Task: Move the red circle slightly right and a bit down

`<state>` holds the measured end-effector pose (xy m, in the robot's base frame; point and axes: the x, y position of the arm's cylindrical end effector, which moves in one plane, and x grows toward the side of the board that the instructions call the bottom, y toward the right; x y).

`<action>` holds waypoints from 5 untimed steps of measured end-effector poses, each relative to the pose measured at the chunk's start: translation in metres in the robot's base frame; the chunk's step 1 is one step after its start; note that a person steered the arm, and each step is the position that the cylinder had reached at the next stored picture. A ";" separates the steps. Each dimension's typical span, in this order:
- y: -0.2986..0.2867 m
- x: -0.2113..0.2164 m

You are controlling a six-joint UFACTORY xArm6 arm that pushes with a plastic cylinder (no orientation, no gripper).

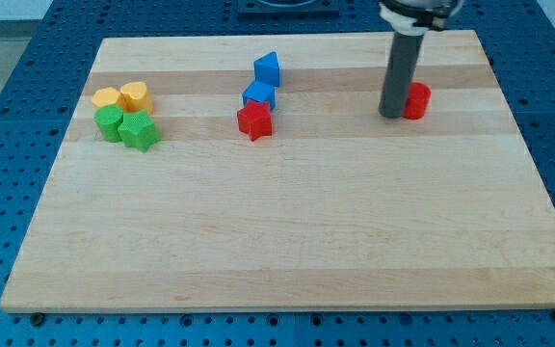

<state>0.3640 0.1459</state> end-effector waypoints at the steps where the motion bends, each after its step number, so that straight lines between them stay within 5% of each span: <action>1: 0.023 0.000; 3: -0.006 0.000; 5: 0.035 -0.076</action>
<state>0.2877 0.1810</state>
